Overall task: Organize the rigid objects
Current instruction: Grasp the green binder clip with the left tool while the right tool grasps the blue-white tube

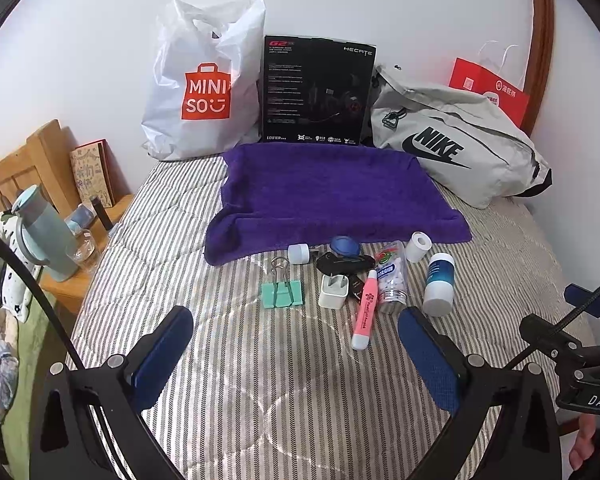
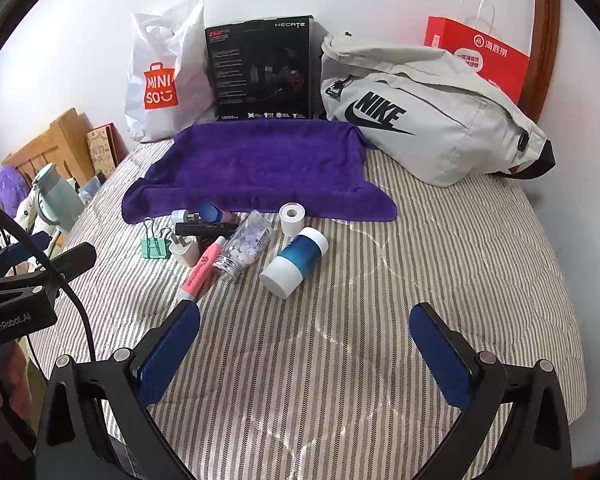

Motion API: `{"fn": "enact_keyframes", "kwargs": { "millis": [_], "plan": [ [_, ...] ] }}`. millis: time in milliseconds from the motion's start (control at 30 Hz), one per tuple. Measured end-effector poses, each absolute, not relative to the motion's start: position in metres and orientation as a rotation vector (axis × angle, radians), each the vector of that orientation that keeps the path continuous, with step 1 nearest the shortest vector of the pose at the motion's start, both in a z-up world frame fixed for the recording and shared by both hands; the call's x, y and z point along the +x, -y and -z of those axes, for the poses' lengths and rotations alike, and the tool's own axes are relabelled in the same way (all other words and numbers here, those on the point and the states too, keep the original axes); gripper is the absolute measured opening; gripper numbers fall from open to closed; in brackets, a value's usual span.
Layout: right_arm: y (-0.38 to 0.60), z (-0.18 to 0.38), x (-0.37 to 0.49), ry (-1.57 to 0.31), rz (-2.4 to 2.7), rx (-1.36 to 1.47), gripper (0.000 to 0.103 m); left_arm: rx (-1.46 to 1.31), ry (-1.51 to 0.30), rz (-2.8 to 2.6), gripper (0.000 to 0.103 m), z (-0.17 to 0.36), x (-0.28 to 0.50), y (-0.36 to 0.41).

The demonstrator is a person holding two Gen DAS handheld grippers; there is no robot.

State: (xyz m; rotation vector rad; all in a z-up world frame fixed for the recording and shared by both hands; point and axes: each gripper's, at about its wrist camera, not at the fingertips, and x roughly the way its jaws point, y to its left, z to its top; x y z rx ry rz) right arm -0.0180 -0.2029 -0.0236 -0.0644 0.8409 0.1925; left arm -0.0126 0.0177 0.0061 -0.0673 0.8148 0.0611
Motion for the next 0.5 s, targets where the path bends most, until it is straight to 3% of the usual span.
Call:
{"fn": "enact_keyframes", "kwargs": {
  "millis": [500],
  "plan": [
    [0.212, 0.043, 0.006, -0.894, -0.173, -0.06, 0.103, -0.078, -0.862, -0.096, 0.103, 0.021, 0.014, -0.037]
  ]
}}
